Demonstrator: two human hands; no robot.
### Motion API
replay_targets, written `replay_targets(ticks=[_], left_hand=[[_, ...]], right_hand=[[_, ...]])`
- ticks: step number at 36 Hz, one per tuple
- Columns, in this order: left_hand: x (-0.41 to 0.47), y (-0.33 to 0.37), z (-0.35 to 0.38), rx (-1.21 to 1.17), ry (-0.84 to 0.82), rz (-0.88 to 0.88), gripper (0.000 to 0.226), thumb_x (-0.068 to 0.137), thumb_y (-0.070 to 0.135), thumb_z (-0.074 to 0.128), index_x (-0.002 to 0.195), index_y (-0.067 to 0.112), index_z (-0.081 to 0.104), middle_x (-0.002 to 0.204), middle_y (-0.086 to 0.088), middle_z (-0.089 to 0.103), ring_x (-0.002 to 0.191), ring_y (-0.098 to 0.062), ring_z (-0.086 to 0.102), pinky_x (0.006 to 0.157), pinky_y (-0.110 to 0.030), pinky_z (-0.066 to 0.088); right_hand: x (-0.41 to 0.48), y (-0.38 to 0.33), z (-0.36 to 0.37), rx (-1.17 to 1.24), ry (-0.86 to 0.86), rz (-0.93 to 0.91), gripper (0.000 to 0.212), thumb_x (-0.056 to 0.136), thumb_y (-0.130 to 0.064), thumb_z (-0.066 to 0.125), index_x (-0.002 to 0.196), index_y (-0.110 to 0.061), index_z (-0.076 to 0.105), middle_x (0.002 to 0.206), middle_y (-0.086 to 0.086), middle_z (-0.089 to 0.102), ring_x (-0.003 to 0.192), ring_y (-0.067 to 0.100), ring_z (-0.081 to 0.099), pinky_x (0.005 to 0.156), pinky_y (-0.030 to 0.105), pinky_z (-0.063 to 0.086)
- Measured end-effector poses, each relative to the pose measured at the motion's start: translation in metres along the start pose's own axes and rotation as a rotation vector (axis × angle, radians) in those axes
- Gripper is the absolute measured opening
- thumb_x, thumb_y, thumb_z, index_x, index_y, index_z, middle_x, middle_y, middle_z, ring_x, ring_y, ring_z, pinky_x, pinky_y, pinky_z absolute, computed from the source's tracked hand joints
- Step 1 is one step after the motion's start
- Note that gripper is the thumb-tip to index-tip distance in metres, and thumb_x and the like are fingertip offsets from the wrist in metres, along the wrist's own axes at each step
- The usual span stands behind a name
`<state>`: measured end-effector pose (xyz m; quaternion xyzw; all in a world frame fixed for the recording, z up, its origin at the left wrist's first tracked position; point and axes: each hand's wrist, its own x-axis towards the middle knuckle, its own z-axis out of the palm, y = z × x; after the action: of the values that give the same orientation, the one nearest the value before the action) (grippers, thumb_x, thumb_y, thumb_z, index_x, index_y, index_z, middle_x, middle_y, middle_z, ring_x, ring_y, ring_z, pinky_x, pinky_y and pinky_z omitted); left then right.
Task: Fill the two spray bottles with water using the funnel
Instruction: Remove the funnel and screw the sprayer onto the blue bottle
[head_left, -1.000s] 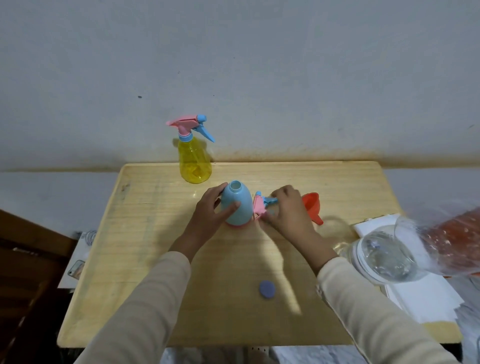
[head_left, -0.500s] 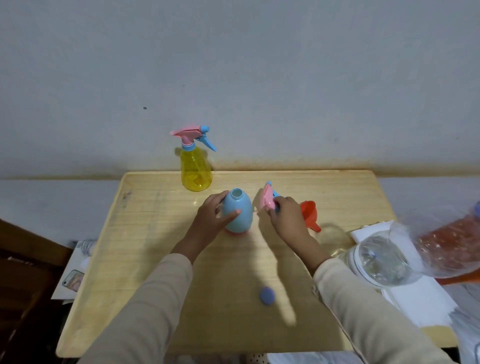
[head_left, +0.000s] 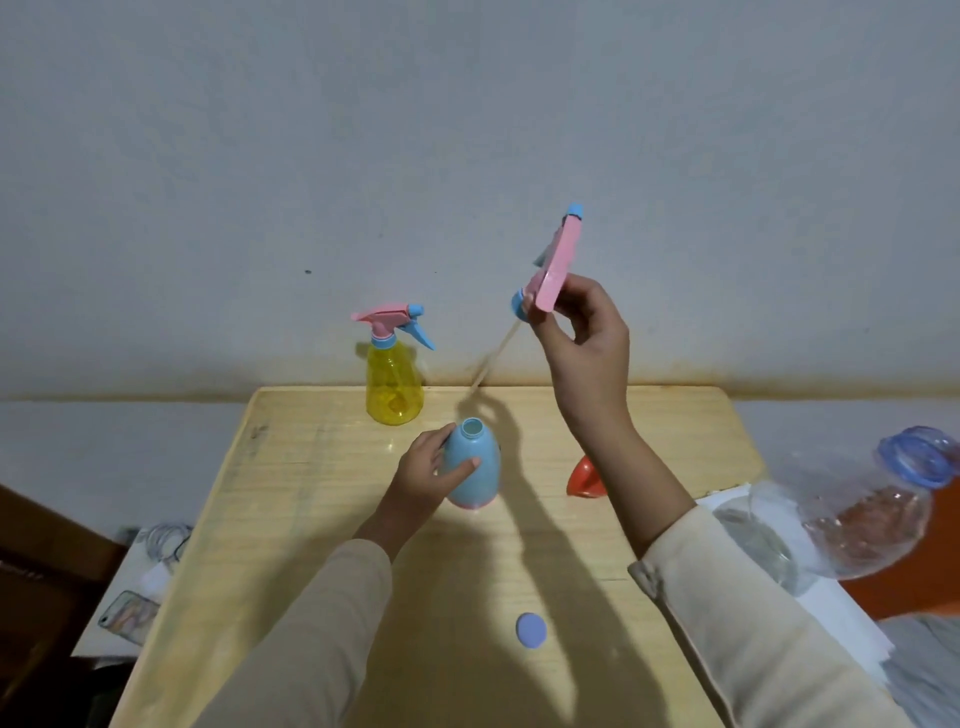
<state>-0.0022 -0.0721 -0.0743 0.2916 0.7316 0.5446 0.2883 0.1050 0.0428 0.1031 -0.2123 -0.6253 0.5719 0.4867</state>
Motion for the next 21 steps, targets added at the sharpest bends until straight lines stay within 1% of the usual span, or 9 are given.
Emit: replay_targets(ticks=[2,4,7,9,11,12,15,17,21], left_hand=[[0.000,-0.001,0.001,-0.003,0.002,0.004,0.066,0.071,0.036,0.071,0.131,0.014,0.054,0.123,0.001,0.055,0.116,-0.011,0.055,0.100,-0.028,0.045],[0.000,-0.002,0.002,-0.013,0.010,0.001,0.062,0.073,0.031,0.073,0.130,0.015,0.054,0.121,0.002,0.056,0.115,-0.010,0.055,0.100,-0.027,0.045],[0.001,-0.004,0.003,-0.019,0.029,0.005,0.055,0.079,0.017,0.075,0.130,0.013,0.054,0.120,0.001,0.056,0.114,-0.012,0.055,0.099,-0.024,0.045],[0.001,-0.004,0.004,-0.009,0.042,0.018,0.054,0.080,0.013,0.075,0.129,0.012,0.054,0.120,0.000,0.056,0.113,-0.012,0.056,0.093,-0.015,0.045],[0.001,-0.005,0.004,0.007,0.054,0.041,0.055,0.078,0.015,0.076,0.128,0.012,0.055,0.118,0.000,0.056,0.110,-0.012,0.056,0.086,-0.008,0.045],[0.000,-0.005,0.005,0.015,0.058,0.056,0.057,0.075,0.021,0.078,0.127,0.012,0.056,0.117,0.000,0.057,0.108,-0.011,0.057,0.085,-0.007,0.045],[-0.001,-0.008,0.005,0.030,0.068,0.091,0.071,0.065,0.047,0.071,0.128,0.016,0.055,0.117,0.001,0.057,0.106,-0.004,0.058,0.088,-0.013,0.047],[-0.001,-0.010,0.007,0.032,0.084,0.111,0.066,0.067,0.052,0.068,0.125,0.026,0.053,0.119,0.002,0.056,0.110,-0.006,0.057,0.094,-0.022,0.047],[-0.001,-0.018,0.013,0.058,0.149,0.145,0.054,0.073,0.053,0.065,0.120,0.031,0.049,0.121,-0.003,0.055,0.114,-0.017,0.054,0.097,-0.037,0.047]], right_hand=[[-0.002,0.000,0.005,0.001,-0.030,0.005,0.017,0.084,-0.006,0.068,0.098,0.000,0.062,0.094,0.010,0.065,0.095,0.022,0.062,0.081,0.023,0.053],[-0.006,0.002,0.008,-0.005,-0.059,0.021,0.017,0.084,-0.004,0.068,0.099,0.001,0.062,0.096,0.012,0.066,0.096,0.020,0.063,0.076,0.018,0.052],[-0.009,0.011,0.008,-0.049,-0.103,0.027,0.019,0.084,-0.004,0.067,0.102,0.001,0.062,0.100,0.013,0.066,0.099,0.018,0.062,0.079,0.022,0.055],[-0.010,0.018,0.008,-0.077,-0.124,0.026,0.020,0.085,-0.004,0.066,0.103,0.001,0.062,0.101,0.012,0.066,0.100,0.016,0.062,0.079,0.022,0.055],[-0.011,0.026,0.008,-0.094,-0.138,0.033,0.019,0.085,-0.004,0.066,0.103,0.000,0.062,0.102,0.011,0.066,0.101,0.016,0.062,0.079,0.023,0.055],[-0.012,0.031,0.008,-0.096,-0.146,0.044,0.018,0.085,-0.004,0.066,0.102,-0.001,0.062,0.101,0.011,0.066,0.100,0.016,0.062,0.079,0.023,0.055],[-0.018,0.054,0.007,-0.120,-0.180,0.088,0.016,0.083,-0.003,0.067,0.099,-0.006,0.062,0.098,0.008,0.065,0.095,0.011,0.061,0.076,0.020,0.053],[-0.025,0.074,0.007,-0.137,-0.208,0.136,0.017,0.082,-0.006,0.068,0.098,-0.009,0.062,0.098,0.009,0.066,0.096,0.016,0.063,0.077,0.022,0.053],[-0.040,0.111,0.005,-0.212,-0.259,0.196,0.034,0.071,-0.033,0.064,0.099,-0.012,0.065,0.099,0.006,0.069,0.096,0.017,0.064,0.078,0.025,0.052]])
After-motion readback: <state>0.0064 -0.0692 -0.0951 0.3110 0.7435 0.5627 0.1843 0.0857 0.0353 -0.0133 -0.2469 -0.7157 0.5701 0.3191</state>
